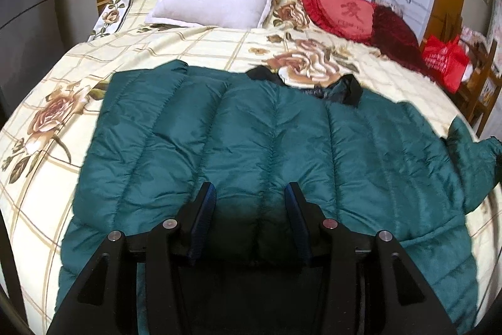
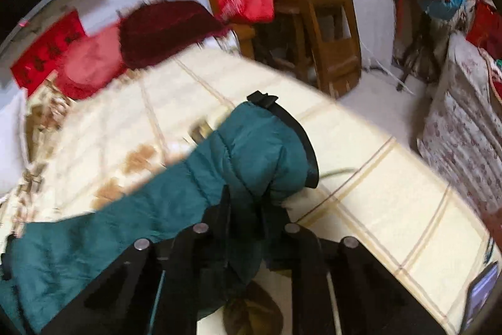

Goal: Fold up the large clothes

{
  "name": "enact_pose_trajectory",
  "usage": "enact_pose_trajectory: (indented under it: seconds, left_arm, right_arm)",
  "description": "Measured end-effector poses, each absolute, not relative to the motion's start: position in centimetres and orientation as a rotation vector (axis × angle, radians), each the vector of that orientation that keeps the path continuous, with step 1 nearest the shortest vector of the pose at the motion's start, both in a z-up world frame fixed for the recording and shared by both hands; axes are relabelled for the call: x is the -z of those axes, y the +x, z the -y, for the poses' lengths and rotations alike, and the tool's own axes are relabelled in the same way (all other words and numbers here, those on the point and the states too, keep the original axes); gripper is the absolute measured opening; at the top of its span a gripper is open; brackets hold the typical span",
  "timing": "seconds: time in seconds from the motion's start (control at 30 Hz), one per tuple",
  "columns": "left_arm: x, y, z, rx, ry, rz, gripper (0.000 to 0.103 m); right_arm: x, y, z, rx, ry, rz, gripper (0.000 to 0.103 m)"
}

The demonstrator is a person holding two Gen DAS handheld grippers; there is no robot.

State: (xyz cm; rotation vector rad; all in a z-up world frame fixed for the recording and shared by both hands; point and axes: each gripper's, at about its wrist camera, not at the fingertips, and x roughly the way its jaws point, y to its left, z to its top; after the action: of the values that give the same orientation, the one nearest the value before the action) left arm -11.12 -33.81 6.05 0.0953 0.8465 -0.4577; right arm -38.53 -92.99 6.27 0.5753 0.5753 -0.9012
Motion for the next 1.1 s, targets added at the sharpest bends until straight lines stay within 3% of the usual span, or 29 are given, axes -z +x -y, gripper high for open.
enact_pose_trajectory:
  seconds: [0.27,0.47,1.0,1.1]
  left_arm:
    - [-8.2,-11.9,31.6,0.428,0.105,-0.833,0.056]
    - [-9.2,-12.9,29.7,0.412,0.123,-0.825,0.056]
    - [-9.5,-13.6,24.5,0.393,0.076,-0.837,0.056]
    - [-9.3,-13.1,23.1,0.381,0.039,-0.849,0.056]
  right_arm:
    - [-16.2,-38.8,84.3,0.652,0.434,-0.43,0.015]
    - [-19.2,-35.6,76.4,0.459,0.343,-0.46,0.015]
    - [-13.7,-24.6,57.5,0.097,0.224,-0.683,0.014]
    - [-11.6,-22.1,54.2,0.029,0.234,-0.725,0.009]
